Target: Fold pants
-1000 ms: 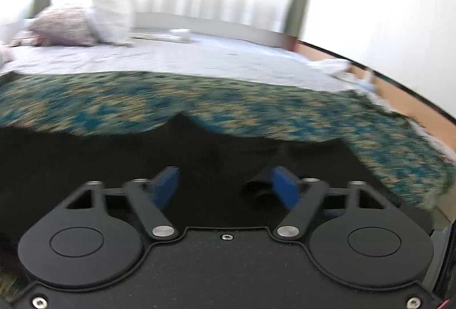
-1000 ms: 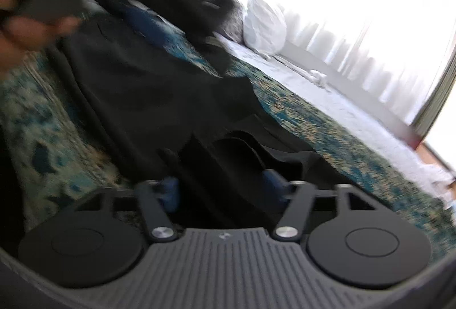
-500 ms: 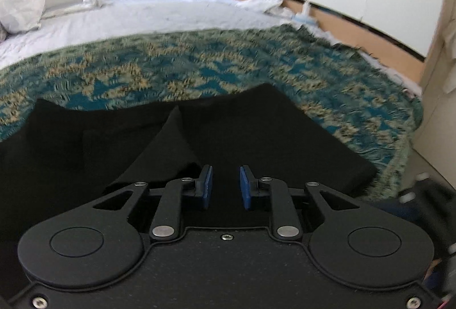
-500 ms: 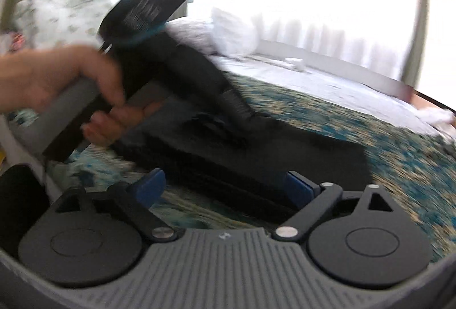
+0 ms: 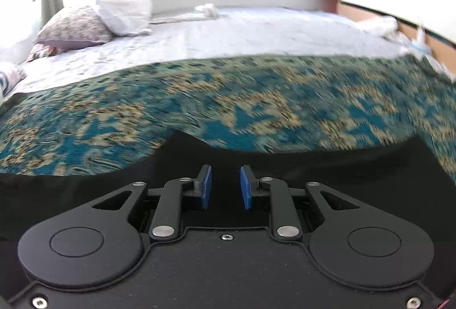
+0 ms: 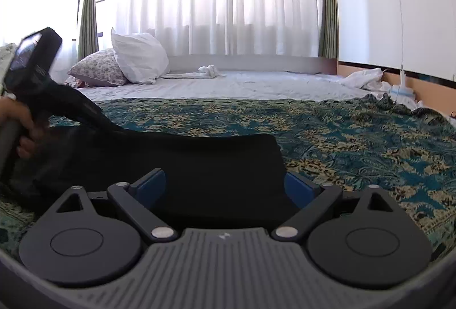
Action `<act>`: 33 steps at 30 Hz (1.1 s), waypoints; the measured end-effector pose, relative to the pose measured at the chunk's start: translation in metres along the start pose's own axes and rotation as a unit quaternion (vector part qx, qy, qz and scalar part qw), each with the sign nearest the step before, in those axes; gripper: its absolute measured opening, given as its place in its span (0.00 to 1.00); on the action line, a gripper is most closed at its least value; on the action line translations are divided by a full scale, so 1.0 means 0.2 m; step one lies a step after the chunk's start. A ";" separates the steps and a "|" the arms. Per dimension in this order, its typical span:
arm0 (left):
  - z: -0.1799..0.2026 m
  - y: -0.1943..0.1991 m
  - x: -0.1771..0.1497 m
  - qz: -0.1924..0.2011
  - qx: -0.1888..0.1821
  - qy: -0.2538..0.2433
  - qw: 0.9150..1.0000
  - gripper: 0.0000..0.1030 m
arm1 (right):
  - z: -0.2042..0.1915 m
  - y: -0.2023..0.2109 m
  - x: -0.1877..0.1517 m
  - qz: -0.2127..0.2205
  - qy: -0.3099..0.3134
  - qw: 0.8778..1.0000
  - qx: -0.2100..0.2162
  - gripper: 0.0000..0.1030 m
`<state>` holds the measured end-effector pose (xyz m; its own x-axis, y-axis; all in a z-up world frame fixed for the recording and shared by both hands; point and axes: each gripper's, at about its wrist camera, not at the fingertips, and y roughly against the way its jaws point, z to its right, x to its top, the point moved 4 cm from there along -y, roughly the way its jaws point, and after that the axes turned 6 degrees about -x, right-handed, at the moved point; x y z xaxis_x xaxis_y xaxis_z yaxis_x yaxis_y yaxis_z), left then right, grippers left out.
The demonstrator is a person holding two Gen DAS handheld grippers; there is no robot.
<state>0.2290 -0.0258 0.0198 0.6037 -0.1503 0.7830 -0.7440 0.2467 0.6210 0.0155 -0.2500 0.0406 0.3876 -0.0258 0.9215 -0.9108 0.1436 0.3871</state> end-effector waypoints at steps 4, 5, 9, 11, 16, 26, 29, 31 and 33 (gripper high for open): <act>0.03 0.10 0.00 0.015 -0.027 -0.005 1.000 0.25 | 0.02 -0.03 -0.01 0.001 -0.008 1.000 -0.010 0.94; 0.06 0.13 -0.01 0.018 -0.041 -0.012 0.999 0.27 | 0.02 -0.04 -0.01 0.000 -0.007 1.000 -0.016 0.94; 0.21 0.15 -0.07 0.010 -0.086 -0.034 0.996 0.28 | 0.02 -0.07 -0.04 -0.010 -0.004 1.000 -0.022 0.94; 0.27 0.12 -0.10 0.002 -0.084 -0.041 0.996 0.28 | 0.01 -0.08 -0.06 -0.016 -0.001 1.000 -0.022 0.94; 0.31 0.06 -0.18 -0.025 -0.083 -0.019 0.996 0.28 | -0.01 -0.07 -0.10 -0.024 0.019 0.999 -0.027 0.94; 0.22 0.30 -0.29 -0.005 -0.066 -0.006 0.998 0.52 | -0.11 -0.07 -0.10 -0.025 0.042 0.999 -0.018 0.92; 0.16 0.40 -0.35 0.002 -0.063 0.018 0.998 0.62 | -0.17 -0.08 -0.12 -0.033 0.059 0.998 -0.013 0.89; 0.13 0.46 -0.40 0.001 -0.060 0.037 0.998 0.65 | -0.21 -0.08 -0.13 -0.035 0.071 0.997 -0.010 0.89; 0.09 0.50 -0.46 -0.004 -0.057 0.059 0.997 0.66 | -0.26 -0.07 -0.14 -0.030 0.085 0.996 -0.007 0.87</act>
<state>0.0945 -0.0043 0.0100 0.6447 -0.0407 0.7634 -0.7050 0.3545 0.6143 0.0258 -0.1994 0.0076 0.4617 0.1335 0.8769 -0.8832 0.1611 0.4405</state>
